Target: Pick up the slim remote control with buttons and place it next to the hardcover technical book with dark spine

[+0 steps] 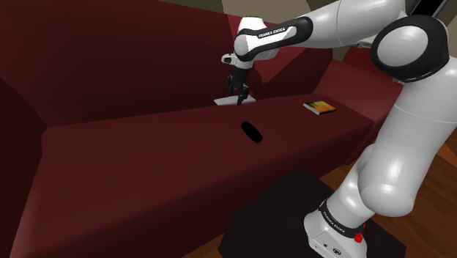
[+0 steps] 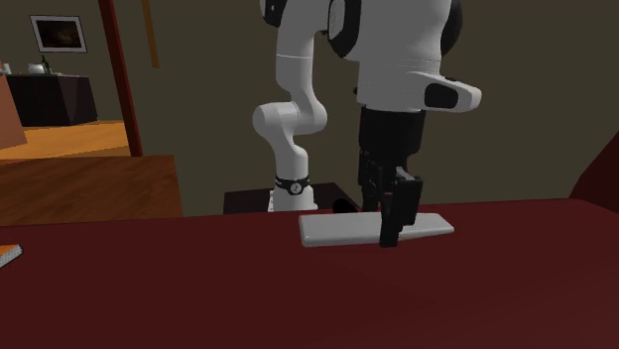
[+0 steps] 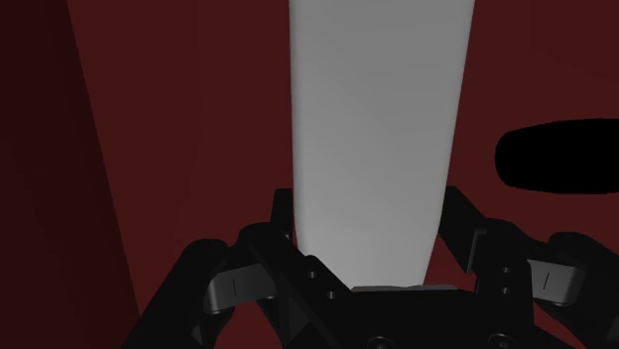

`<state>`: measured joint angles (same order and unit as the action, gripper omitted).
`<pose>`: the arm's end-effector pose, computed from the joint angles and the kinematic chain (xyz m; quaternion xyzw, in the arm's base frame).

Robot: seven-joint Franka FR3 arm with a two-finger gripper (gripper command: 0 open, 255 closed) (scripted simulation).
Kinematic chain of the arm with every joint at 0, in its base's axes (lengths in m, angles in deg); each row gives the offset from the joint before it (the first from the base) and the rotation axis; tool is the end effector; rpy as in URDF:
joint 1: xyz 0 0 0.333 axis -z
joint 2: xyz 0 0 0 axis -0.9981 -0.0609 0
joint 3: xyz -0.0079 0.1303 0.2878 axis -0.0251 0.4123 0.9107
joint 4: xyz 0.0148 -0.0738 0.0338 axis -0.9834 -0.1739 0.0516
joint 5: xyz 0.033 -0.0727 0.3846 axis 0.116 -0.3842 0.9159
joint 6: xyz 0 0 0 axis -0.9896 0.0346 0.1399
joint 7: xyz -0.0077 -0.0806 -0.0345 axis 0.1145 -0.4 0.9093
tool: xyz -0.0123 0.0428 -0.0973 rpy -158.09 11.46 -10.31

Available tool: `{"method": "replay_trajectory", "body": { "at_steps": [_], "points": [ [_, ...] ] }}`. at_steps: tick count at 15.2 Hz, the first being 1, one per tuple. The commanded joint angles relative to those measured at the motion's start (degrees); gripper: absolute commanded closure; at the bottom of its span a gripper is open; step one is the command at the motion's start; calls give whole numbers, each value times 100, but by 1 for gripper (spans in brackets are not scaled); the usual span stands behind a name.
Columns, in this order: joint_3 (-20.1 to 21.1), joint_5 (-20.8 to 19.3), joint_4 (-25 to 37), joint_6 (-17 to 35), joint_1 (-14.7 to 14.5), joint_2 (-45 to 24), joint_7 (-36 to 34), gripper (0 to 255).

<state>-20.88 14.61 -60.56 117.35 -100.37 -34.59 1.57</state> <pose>0.5977 0.0086 0.4116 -0.7529 -0.6579 0.0175 0.0040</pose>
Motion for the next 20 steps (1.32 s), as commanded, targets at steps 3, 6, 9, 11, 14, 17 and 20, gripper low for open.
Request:
{"method": "replay_trajectory", "body": {
  "at_steps": [3, 6, 9, 11, 14, 17, 20],
  "points": [
    [-96, -41, -159, -21, 113, 185, 195, 255],
    [-258, -98, -450, 51, 303, 413, 526, 255],
    [-430, -155, -680, 106, 498, 600, 871, 255],
    [-553, -191, -800, 134, 630, 701, 1110, 255],
    [-743, -238, -931, 165, 833, 813, 1481, 255],
    [-939, -271, -1002, 184, 1040, 878, 1868, 255],
    [-1142, -283, -1015, 193, 1248, 892, 2274, 255]
  ]
}}
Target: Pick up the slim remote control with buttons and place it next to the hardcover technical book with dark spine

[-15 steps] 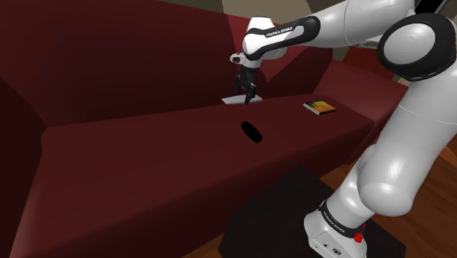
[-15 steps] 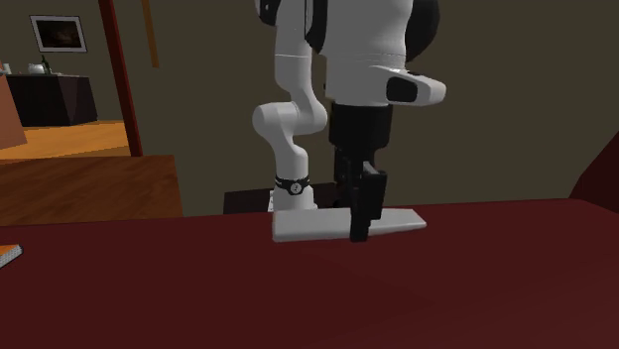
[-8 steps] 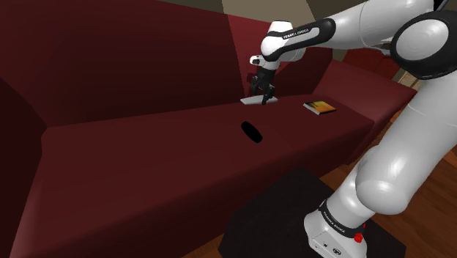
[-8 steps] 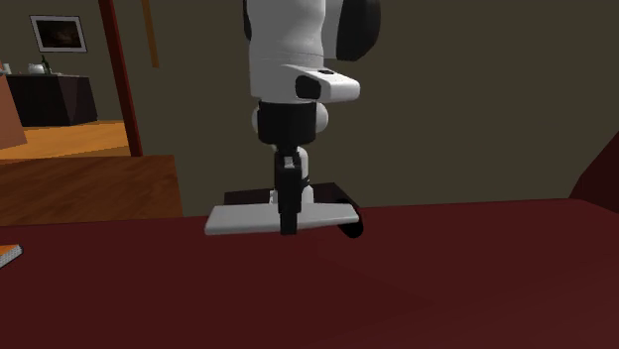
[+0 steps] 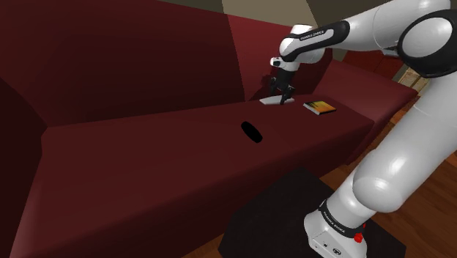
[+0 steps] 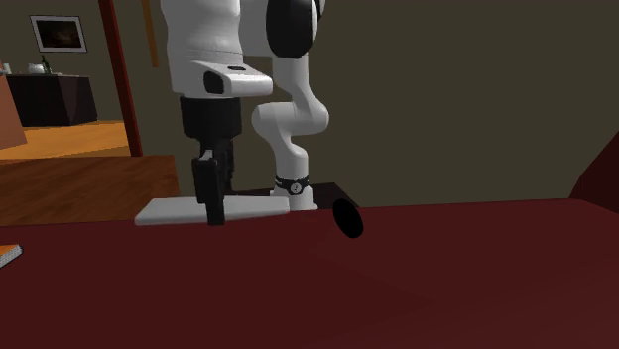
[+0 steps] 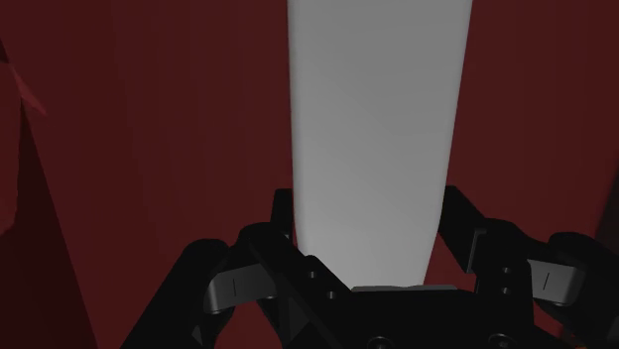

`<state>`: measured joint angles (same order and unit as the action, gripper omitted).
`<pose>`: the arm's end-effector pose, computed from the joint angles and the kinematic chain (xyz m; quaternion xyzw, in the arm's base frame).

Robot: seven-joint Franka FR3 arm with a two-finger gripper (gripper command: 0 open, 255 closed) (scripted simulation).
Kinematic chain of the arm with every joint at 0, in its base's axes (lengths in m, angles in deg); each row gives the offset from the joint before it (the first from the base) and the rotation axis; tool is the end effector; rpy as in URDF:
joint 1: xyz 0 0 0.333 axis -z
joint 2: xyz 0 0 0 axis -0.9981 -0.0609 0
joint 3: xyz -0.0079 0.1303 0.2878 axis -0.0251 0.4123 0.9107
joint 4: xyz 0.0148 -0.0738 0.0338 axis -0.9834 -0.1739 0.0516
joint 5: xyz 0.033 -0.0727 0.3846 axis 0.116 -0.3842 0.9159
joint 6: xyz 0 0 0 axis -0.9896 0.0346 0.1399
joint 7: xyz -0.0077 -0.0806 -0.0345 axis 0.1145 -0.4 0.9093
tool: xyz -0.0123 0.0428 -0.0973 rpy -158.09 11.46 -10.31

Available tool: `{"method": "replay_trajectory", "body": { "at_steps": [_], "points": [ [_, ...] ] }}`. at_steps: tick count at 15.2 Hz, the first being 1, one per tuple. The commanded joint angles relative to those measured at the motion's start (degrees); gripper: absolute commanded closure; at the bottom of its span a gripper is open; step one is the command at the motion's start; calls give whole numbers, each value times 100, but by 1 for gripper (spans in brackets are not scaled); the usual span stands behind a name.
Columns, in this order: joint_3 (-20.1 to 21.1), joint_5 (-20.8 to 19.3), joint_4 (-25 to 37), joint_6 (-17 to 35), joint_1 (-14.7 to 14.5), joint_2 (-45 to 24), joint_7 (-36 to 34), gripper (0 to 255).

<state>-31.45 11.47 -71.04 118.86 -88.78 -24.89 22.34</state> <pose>0.5058 -0.2057 0.4240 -0.7535 -0.6573 0.0174 0.0041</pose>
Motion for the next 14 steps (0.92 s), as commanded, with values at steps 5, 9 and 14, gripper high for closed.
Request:
{"method": "replay_trajectory", "body": {
  "at_steps": [5, 9, 14],
  "points": [
    [-424, 75, 143, 34, 447, -173, 915, 255],
    [-683, 184, 349, 3, 752, -362, 1527, 255],
    [-964, 430, 758, -81, 1179, -741, 2330, 255]
  ]
}}
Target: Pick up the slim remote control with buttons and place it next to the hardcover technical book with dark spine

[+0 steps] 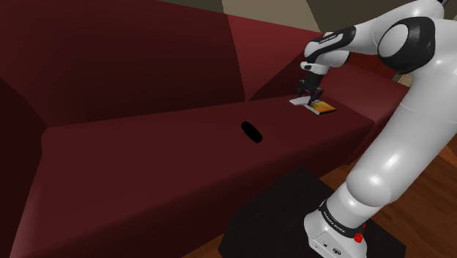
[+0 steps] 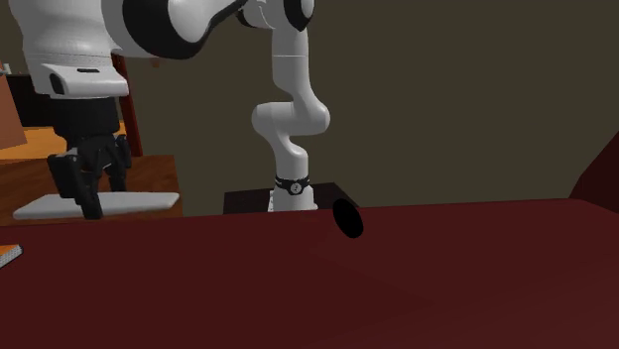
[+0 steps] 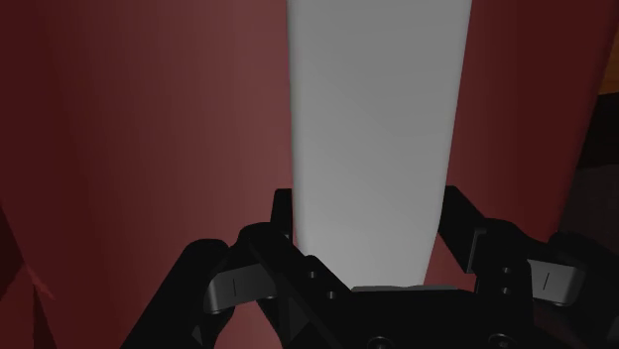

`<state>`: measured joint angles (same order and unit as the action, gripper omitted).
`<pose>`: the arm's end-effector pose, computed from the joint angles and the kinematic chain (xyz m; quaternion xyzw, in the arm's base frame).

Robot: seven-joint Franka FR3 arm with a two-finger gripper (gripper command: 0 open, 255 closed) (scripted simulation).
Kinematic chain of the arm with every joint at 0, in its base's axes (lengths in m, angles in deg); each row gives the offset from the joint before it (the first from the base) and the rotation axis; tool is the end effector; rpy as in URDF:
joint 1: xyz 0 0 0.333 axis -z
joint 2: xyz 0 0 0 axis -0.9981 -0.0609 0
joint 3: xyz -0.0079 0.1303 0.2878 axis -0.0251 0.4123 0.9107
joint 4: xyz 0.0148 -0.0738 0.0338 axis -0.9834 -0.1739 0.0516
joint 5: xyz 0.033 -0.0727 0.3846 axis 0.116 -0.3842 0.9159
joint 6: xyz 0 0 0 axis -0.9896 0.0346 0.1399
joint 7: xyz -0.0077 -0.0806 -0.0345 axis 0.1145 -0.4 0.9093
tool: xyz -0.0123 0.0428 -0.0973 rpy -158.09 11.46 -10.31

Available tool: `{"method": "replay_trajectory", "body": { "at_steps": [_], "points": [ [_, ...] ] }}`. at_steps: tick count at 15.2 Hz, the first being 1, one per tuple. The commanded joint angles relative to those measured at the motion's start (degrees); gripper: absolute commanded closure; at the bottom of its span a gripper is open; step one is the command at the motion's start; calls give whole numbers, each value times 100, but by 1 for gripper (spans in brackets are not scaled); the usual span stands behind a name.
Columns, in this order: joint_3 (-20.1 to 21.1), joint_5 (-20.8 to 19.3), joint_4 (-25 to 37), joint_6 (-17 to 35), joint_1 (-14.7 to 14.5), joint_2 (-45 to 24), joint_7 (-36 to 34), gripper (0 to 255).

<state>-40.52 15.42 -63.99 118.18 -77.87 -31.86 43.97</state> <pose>0.4391 -0.3805 0.4226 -0.7535 -0.6572 0.0177 0.0042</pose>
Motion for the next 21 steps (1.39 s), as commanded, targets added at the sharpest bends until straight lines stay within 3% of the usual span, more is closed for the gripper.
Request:
{"method": "replay_trajectory", "body": {
  "at_steps": [1, 2, 16, 21],
  "points": [
    [-105, 98, 156, -37, 183, -140, 331, 255],
    [-181, 215, 347, -86, 350, -314, 609, 255],
    [-59, 589, -182, 864, 463, -827, 835, 255],
    [-49, 615, -204, 916, 472, -862, 851, 255]
  ]
}}
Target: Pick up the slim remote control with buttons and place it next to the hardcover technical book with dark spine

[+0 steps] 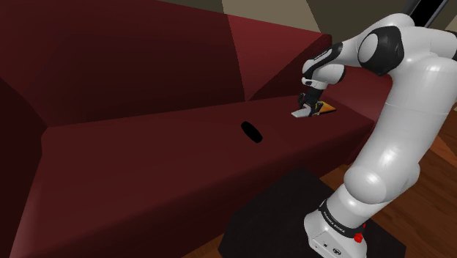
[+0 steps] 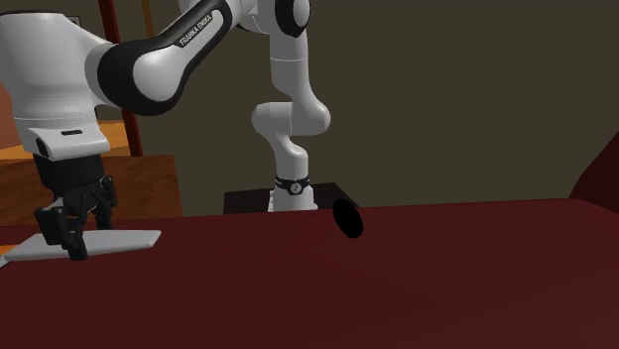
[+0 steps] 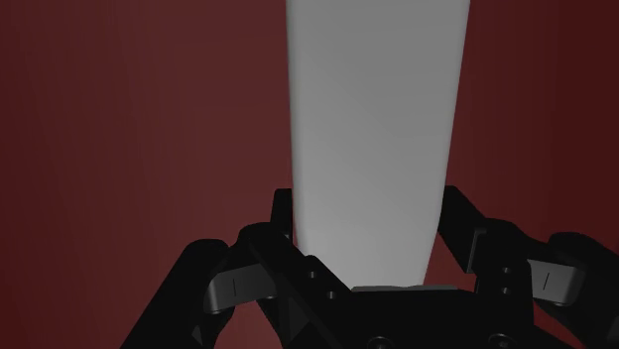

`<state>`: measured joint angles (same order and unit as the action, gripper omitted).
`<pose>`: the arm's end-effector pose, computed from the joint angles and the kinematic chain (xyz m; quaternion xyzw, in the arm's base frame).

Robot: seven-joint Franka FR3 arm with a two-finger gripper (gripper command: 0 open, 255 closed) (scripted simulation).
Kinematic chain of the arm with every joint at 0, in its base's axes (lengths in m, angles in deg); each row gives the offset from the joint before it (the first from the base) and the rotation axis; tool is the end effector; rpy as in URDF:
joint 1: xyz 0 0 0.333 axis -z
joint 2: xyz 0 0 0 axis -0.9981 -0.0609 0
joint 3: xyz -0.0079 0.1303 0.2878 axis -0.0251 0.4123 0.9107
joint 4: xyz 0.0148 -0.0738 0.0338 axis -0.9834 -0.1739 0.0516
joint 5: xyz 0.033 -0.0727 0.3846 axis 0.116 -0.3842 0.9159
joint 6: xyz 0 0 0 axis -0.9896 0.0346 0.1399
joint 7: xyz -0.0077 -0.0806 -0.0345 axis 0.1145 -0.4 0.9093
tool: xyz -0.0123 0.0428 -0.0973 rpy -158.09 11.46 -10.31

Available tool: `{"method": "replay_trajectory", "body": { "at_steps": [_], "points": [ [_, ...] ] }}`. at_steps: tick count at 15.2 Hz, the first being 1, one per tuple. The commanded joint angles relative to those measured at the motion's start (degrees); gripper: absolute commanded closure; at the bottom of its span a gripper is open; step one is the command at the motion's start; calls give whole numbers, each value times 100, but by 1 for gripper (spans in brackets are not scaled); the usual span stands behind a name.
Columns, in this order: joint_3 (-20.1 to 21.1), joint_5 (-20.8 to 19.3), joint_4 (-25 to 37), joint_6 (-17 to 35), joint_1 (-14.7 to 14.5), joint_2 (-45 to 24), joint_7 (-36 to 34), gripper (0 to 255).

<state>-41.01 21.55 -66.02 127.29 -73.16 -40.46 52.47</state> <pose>0.4182 -0.4250 0.3458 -0.7529 -0.6579 0.0176 0.0041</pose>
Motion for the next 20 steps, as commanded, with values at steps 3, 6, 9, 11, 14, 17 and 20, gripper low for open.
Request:
{"method": "replay_trajectory", "body": {
  "at_steps": [3, 6, 9, 11, 14, 17, 20],
  "points": [
    [1, 2, -1, 5, 1, -1, 1, 255],
    [1, 2, 0, 4, 1, -2, 1, 0],
    [1, 2, 0, 5, 1, -2, 1, 0],
    [-30, -78, 75, -160, -29, 105, -52, 0],
    [-92, -273, 330, -631, -97, 368, -182, 0],
    [-91, -273, 330, -631, -96, 369, -183, 0],
    [-91, -273, 330, -631, -96, 368, -183, 0]
  ]
}}
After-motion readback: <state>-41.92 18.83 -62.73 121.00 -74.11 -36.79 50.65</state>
